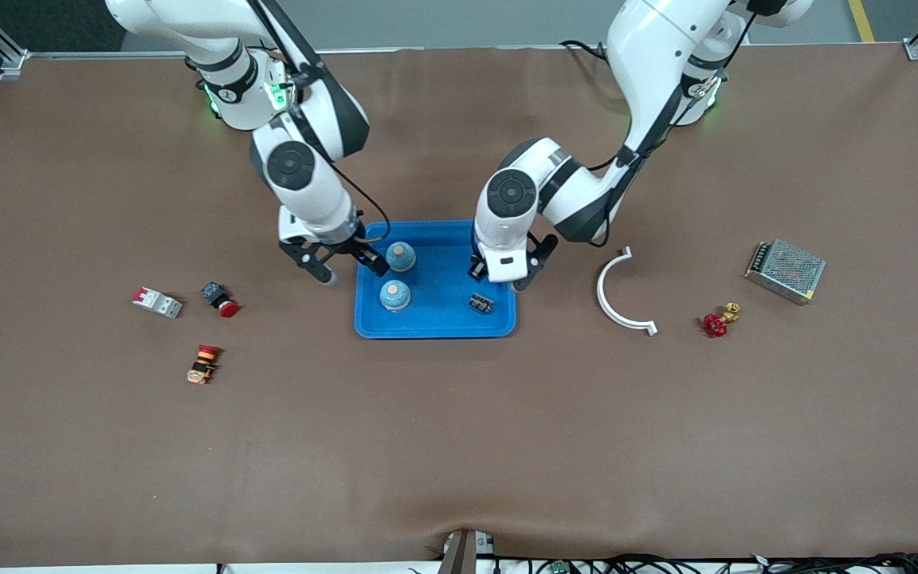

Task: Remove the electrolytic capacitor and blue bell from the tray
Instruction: 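Grasp the capacitor with the left gripper while the right gripper grasps a bell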

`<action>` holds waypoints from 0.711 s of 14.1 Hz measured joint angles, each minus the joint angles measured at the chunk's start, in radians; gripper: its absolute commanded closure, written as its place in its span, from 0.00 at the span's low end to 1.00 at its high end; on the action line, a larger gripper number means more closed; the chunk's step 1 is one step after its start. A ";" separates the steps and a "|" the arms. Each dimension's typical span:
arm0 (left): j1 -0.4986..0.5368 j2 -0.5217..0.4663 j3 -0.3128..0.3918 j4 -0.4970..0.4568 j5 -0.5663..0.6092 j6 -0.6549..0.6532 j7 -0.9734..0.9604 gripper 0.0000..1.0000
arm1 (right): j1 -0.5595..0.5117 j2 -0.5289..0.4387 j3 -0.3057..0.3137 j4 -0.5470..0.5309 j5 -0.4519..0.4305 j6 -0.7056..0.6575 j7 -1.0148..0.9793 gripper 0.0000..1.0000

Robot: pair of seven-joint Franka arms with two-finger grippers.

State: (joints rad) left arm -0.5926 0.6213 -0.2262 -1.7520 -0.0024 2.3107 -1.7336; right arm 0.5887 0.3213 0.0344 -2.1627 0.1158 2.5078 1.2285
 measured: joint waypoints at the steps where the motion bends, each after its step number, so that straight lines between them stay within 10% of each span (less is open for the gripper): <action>1: -0.003 0.014 0.000 0.004 0.000 0.002 -0.002 0.36 | 0.009 0.034 -0.001 0.018 0.000 0.005 0.014 0.00; 6: -0.019 0.057 0.000 0.008 0.000 0.007 -0.022 0.96 | 0.013 0.148 -0.007 0.137 -0.002 0.006 0.035 0.00; 10: -0.019 0.059 0.006 0.022 0.035 0.010 -0.022 1.00 | 0.013 0.221 -0.009 0.215 -0.051 0.003 0.089 0.00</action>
State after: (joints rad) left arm -0.6112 0.6798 -0.2202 -1.7305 0.0326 2.3203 -1.7552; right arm 0.6017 0.5428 0.0258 -1.9478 0.0650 2.5109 1.3171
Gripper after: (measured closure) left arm 0.705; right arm 0.000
